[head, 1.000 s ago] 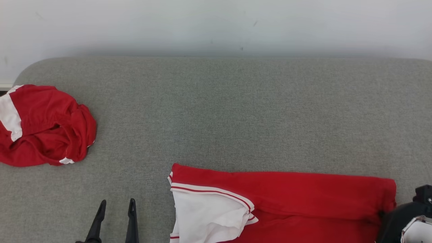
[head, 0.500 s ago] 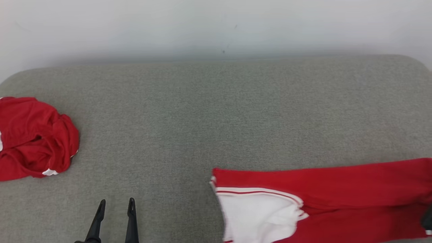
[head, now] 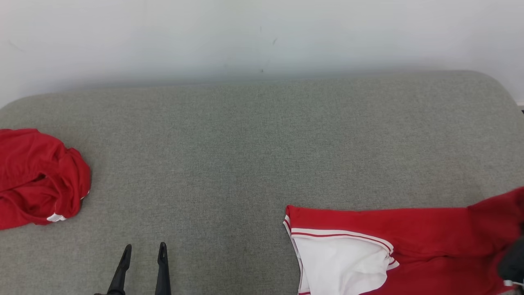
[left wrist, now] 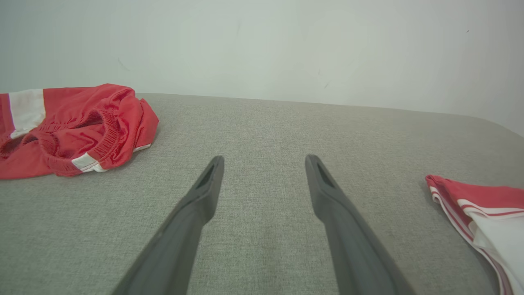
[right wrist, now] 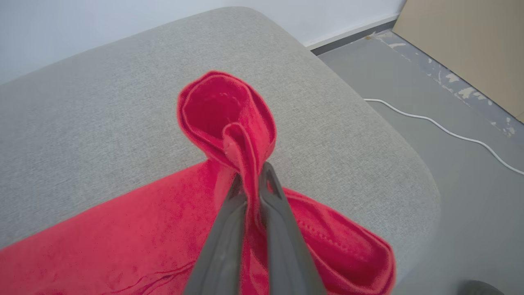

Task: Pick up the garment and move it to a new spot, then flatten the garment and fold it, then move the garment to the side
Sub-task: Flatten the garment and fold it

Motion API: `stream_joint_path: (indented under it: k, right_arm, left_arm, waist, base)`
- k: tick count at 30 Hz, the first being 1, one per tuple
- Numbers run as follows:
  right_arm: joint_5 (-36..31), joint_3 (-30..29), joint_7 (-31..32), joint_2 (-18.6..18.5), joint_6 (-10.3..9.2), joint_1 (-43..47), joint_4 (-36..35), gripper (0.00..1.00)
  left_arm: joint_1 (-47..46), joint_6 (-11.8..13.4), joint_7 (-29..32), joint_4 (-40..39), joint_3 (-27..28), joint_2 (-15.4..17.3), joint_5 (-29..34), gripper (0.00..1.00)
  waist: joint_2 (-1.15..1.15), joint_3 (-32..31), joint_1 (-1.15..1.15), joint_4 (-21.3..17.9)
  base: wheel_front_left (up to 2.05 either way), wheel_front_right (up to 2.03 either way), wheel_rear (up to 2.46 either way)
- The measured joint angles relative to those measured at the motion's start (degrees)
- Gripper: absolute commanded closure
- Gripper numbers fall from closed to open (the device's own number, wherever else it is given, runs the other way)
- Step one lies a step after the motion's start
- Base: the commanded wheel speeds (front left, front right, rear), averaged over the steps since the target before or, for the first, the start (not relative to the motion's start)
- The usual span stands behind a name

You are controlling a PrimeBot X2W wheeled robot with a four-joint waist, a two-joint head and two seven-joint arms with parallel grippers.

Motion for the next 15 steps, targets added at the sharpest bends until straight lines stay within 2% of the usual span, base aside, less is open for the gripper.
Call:
stream_joint_path:
  k: [6,9,15]
  right_arm:
    - [7.1,13.2,1.9,1.0,0.00,3.5,-4.0,1.00]
    - [11.6,20.2,1.8,1.0,0.00,4.8,-4.0,1.00]
    - [16.5,33.3,0.2,1.1,0.00,6.1,-3.2,1.00]
  left_arm:
    - [0.1,0.4,0.0,0.2,-0.3,0.0,-0.6,0.00]
    - [0.1,0.4,0.0,0.3,-0.5,0.0,-0.7,0.00]
    - [0.1,0.4,0.0,0.5,-1.1,0.0,-1.0,0.00]
  waist:
    - [-0.01,-1.0,0.00,-0.3]
    - [-0.01,-1.4,0.00,-0.3]
    - [-0.01,-1.5,0.00,0.1]
  base:
    - [0.00,0.00,0.00]
    - [0.00,0.00,0.00]
    - [0.00,0.00,0.00]
